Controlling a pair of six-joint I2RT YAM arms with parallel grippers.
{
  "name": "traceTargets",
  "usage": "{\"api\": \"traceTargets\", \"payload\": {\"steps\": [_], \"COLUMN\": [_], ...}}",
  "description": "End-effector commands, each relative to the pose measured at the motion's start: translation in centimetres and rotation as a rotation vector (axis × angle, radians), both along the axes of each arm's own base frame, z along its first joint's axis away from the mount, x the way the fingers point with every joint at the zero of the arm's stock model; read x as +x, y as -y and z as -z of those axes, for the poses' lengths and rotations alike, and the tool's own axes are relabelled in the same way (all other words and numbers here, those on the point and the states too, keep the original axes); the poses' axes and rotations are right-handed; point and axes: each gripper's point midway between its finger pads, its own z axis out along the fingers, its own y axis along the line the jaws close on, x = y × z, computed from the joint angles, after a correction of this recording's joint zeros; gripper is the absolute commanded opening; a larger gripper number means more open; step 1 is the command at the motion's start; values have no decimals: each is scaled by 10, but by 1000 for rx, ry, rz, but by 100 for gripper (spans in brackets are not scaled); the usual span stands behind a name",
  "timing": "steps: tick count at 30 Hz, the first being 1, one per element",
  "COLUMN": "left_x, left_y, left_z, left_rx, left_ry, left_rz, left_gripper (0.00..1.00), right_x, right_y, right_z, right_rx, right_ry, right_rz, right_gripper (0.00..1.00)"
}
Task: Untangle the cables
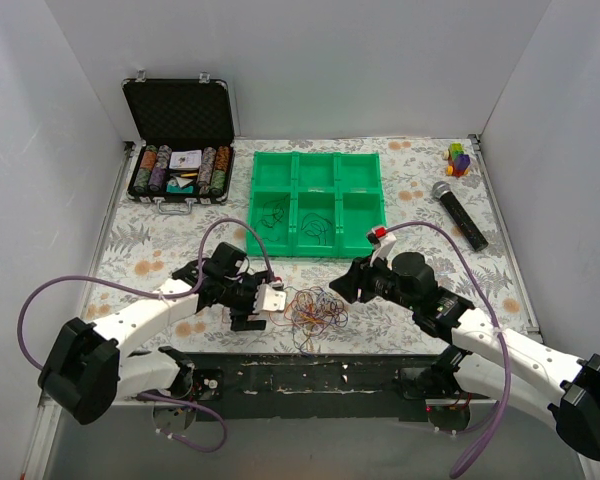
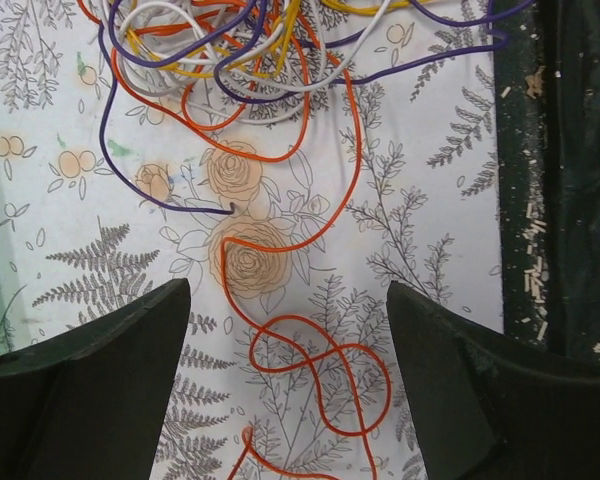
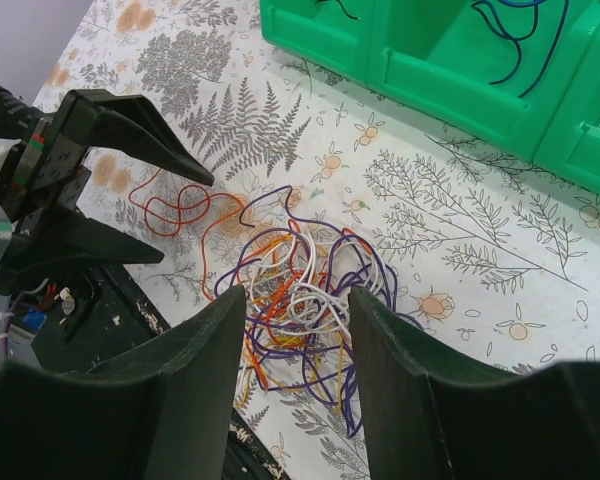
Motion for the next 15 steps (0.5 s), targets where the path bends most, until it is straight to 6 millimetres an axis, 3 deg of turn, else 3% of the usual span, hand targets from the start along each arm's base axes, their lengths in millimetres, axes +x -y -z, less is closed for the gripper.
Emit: {"api": "traceTargets", "payload": {"steps": [1, 3, 8, 15], "left_x": [14, 12, 10, 7], "left_y": [18, 21, 20, 21], "left_z": [-10, -11, -4, 6], "left_rx": [-105, -128, -140, -119], "left_ry": [124, 163, 305, 350], "left_rz": [75, 124, 247, 334], "left_gripper": [79, 76, 59, 56], "right_x": [9, 9, 10, 9], "right_y": [-5, -5, -4, -6], "right_z": [-24, -25, -27, -29], "right_rx": [36, 26, 23, 30], "right_ry": [74, 75, 83, 79], "right_rz": [9, 8, 12, 2], "right_gripper": [54, 53, 53, 53]}}
